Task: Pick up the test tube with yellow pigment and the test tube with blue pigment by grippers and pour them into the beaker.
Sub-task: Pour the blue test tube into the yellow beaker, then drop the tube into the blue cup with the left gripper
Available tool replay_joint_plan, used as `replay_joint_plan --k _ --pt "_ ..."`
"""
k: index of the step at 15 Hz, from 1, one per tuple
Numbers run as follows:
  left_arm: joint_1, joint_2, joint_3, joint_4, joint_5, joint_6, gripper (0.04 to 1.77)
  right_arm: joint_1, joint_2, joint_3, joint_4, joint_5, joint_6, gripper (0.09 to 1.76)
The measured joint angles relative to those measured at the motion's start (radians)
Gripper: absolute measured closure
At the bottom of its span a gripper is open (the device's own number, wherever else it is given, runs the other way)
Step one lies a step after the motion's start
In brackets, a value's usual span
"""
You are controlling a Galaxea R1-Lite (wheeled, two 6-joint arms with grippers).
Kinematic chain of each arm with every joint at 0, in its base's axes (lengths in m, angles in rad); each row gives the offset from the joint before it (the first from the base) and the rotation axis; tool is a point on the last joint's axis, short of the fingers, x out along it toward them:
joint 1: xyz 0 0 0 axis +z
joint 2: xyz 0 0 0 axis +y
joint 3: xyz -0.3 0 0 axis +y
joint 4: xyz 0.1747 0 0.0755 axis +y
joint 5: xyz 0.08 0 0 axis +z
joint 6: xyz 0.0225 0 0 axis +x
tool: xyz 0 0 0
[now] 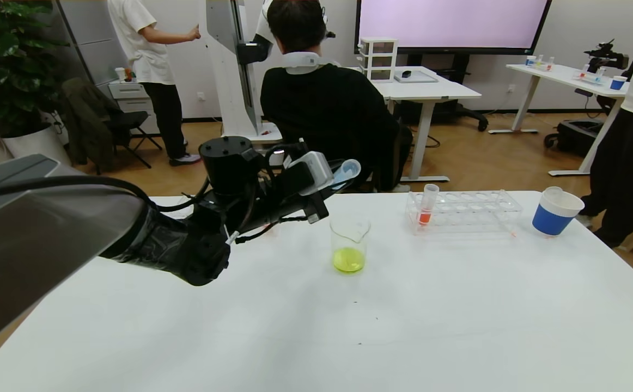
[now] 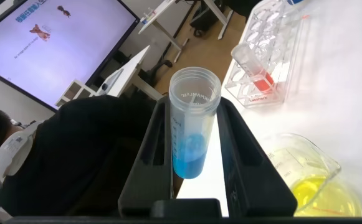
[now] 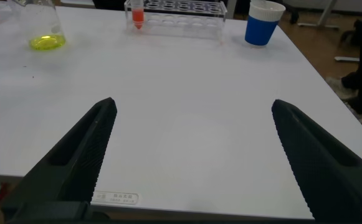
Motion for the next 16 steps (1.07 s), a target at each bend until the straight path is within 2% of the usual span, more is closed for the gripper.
replay_joint_plan --k 5,6,10,13,16 --pt "0.005 0.006 0.084 -0.076 -0.017 0.148 1.35 0.0 0.0 0.0 0.0 0.0 0.0 0.11" --pt "0.009 0.007 0.087 -0.077 -0.037 0.17 1.35 0.0 0.0 0.0 0.0 0.0 0.0 0.11" --pt "0.018 0.016 0.079 -0.077 -0.063 0.268 1.35 0.0 0.0 0.0 0.0 0.0 0.0 0.11" --pt "0.031 0.041 0.045 -0.075 -0.122 0.35 1.35 0.0 0.0 0.0 0.0 0.0 0.0 0.11" --pt "0.044 0.061 0.033 -0.073 -0.137 0.423 1.35 0.0 0.0 0.0 0.0 0.0 0.0 0.11"
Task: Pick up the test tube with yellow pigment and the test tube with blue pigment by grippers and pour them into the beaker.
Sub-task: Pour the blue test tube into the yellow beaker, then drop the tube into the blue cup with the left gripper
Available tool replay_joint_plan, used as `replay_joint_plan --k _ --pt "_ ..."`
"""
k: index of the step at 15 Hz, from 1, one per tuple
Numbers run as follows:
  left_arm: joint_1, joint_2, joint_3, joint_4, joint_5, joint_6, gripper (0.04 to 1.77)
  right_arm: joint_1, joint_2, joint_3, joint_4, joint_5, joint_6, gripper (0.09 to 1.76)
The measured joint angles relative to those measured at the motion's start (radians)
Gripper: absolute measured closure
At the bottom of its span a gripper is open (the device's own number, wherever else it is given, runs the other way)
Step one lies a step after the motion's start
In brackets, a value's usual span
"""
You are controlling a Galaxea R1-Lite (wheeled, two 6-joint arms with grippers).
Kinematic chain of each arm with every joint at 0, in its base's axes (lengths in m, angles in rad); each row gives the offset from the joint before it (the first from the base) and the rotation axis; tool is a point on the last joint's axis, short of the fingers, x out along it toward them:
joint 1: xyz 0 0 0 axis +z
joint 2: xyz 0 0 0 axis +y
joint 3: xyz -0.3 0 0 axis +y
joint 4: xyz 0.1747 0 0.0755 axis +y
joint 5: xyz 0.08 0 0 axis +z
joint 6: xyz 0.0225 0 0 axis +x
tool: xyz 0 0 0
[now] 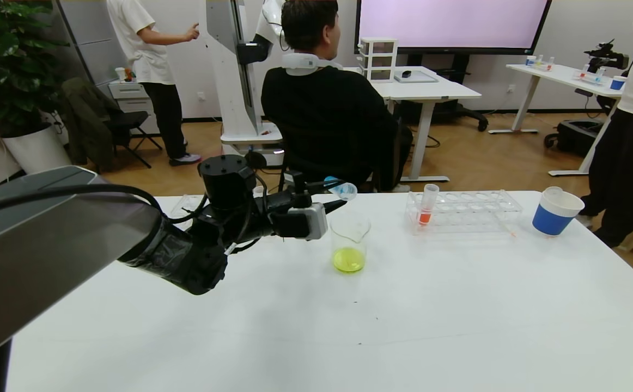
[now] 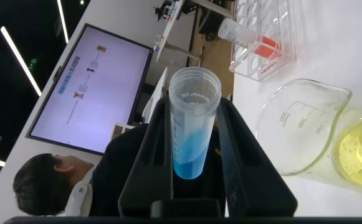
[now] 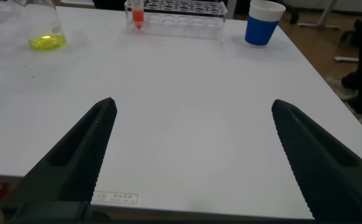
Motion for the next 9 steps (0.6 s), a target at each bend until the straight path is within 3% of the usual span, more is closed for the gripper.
replay_joint_plan --k 9 --pt "0.015 0.062 -0.07 0.003 -0.075 0.212 1.35 0.0 0.0 0.0 0.0 0.0 0.0 0.11"
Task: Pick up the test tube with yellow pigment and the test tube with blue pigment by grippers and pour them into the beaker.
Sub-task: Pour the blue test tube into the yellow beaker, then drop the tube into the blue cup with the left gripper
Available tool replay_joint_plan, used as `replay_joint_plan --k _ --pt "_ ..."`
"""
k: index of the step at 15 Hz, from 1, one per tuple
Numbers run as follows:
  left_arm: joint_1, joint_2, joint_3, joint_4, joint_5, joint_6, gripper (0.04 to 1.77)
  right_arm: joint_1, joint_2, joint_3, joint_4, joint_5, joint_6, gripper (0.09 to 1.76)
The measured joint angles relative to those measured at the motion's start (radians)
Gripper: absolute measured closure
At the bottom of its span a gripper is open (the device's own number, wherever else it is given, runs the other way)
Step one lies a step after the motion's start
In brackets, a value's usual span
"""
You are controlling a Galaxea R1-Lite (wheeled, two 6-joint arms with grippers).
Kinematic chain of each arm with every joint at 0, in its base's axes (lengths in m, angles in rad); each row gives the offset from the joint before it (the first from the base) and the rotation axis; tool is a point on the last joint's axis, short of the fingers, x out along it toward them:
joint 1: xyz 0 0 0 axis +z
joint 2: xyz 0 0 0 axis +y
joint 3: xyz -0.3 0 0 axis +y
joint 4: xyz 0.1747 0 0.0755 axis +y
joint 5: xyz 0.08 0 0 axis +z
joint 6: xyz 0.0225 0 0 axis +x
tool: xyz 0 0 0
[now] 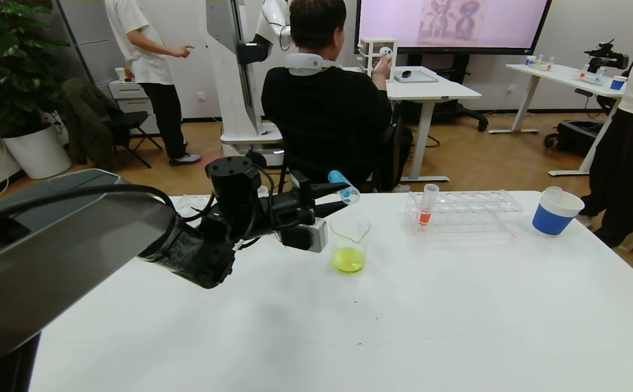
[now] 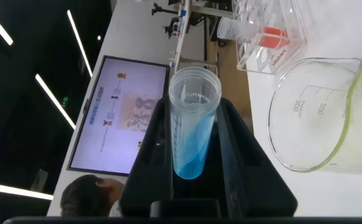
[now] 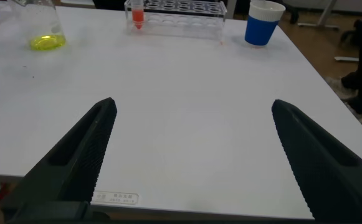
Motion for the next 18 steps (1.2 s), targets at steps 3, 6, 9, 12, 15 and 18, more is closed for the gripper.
replay_joint_plan --k 3,6,9,12,15,18 --pt "0.001 0.014 -0.014 -0.001 -0.002 0.054 1.35 0.0 0.0 0.0 0.0 0.0 0.0 0.11" --pt "0.006 0.019 -0.023 -0.001 0.003 0.093 1.35 0.0 0.0 0.0 0.0 0.0 0.0 0.11" --pt "0.014 0.023 -0.028 0.0 0.021 0.142 1.35 0.0 0.0 0.0 0.0 0.0 0.0 0.11" --pt "0.019 0.03 -0.036 0.003 0.023 0.164 1.35 0.0 0.0 0.0 0.0 0.0 0.0 0.11" --pt "0.019 0.04 -0.044 0.005 0.03 0.2 1.35 0.0 0.0 0.0 0.0 0.0 0.0 0.11" --pt "0.019 0.046 -0.05 0.005 0.045 0.239 1.35 0.0 0.0 0.0 0.0 0.0 0.0 0.11"
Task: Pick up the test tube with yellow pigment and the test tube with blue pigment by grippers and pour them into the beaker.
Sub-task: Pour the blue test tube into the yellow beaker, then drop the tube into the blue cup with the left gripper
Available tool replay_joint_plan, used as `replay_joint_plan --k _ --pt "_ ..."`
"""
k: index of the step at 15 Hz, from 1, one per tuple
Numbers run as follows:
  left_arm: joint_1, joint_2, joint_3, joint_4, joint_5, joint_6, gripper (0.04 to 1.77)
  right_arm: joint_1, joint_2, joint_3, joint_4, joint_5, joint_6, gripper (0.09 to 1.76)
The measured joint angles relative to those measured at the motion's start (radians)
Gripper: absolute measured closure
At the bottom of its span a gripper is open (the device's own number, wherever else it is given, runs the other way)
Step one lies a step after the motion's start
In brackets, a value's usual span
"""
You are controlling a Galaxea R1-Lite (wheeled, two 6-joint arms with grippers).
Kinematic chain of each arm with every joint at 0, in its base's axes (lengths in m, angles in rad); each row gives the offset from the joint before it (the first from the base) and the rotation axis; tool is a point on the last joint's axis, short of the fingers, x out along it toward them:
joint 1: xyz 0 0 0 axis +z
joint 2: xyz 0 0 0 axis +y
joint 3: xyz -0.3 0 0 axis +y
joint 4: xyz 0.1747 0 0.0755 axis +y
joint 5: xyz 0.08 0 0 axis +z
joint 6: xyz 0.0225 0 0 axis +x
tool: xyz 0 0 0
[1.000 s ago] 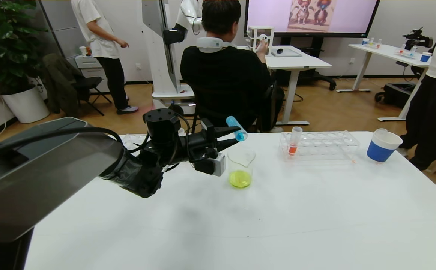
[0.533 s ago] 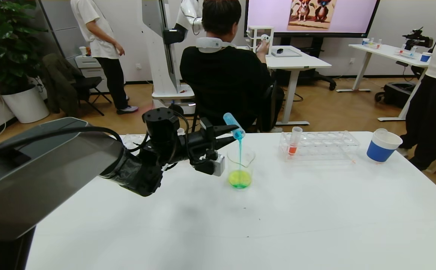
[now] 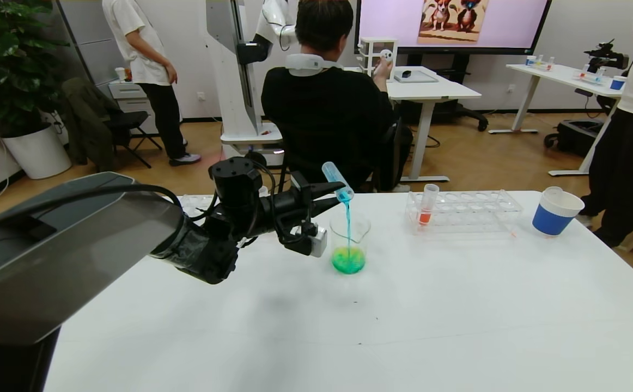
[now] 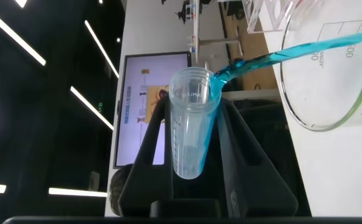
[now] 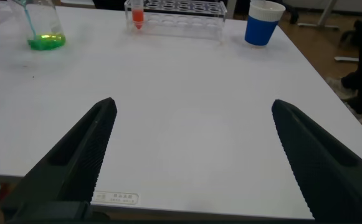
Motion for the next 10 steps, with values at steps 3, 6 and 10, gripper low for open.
replay_joint_plan --k 3,6,10 --pt "0.0 0.0 -0.002 0.0 0.0 0.047 1.35 0.0 0.0 0.0 0.0 0.0 0.0 0.11" --pt "0.0 0.001 -0.003 -0.002 -0.002 0.105 1.35 0.0 0.0 0.0 0.0 0.0 0.0 0.11" --pt "-0.002 0.002 0.008 -0.002 -0.005 0.172 1.35 0.0 0.0 0.0 0.0 0.0 0.0 0.11"
